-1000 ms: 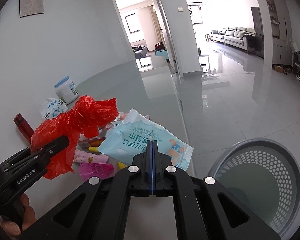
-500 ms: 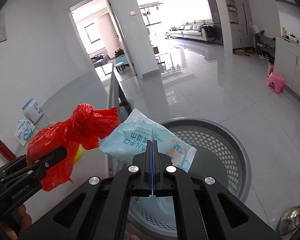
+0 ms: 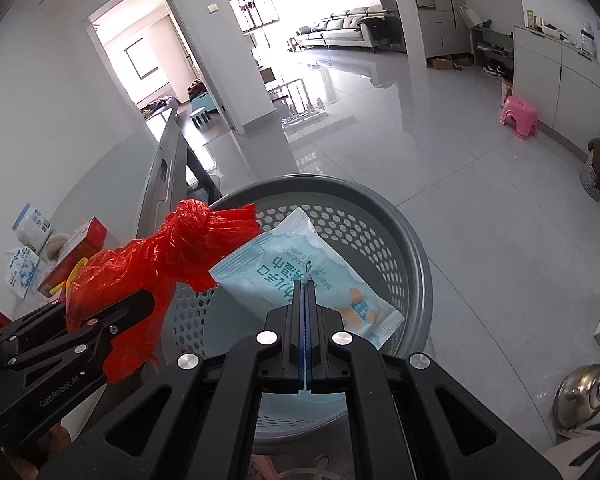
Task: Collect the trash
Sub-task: 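Carry both items over the grey basket and open both tools to drop them, then return both tools to the table and grasp the pink shuttlecock with the left tool, then grasp the yellow plastic ring with the right tool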
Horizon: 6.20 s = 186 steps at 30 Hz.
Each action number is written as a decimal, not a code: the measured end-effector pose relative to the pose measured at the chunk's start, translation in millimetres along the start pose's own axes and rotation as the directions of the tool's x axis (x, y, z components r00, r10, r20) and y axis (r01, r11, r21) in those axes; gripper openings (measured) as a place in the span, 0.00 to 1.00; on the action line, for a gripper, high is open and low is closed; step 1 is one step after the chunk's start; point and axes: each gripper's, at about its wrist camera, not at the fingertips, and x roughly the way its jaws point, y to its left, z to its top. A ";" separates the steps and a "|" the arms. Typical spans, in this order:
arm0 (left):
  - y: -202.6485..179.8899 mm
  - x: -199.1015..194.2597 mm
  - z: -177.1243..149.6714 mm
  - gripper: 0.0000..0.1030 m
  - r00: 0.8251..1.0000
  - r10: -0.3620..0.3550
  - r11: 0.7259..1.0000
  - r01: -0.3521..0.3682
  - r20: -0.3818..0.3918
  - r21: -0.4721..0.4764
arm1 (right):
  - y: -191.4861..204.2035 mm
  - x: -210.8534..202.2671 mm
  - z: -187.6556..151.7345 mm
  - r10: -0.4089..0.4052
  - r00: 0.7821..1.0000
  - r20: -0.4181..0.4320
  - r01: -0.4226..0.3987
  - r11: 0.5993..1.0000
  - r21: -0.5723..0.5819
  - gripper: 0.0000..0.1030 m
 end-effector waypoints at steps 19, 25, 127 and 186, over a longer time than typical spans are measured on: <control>-9.8 16.7 8.5 0.66 0.999 0.036 0.999 -0.036 -0.005 -0.009 | -16.6 1.5 8.2 0.010 1.000 0.024 -0.012 0.998 0.054 0.41; -6.7 14.4 5.7 0.67 0.999 0.049 0.999 -0.049 -0.002 -0.019 | -12.8 -0.1 5.0 0.010 1.000 0.022 -0.011 0.999 0.048 0.50; 284.2 -130.7 -88.3 0.02 0.825 0.554 0.773 -0.458 0.114 -0.440 | 291.1 87.5 -9.3 0.064 0.994 -0.092 -0.100 0.879 -0.466 0.82; 247.6 -124.3 -84.1 0.02 0.863 0.492 0.821 -0.413 0.118 -0.395 | 254.7 60.0 -20.3 0.133 0.987 -0.086 -0.156 0.904 -0.398 0.70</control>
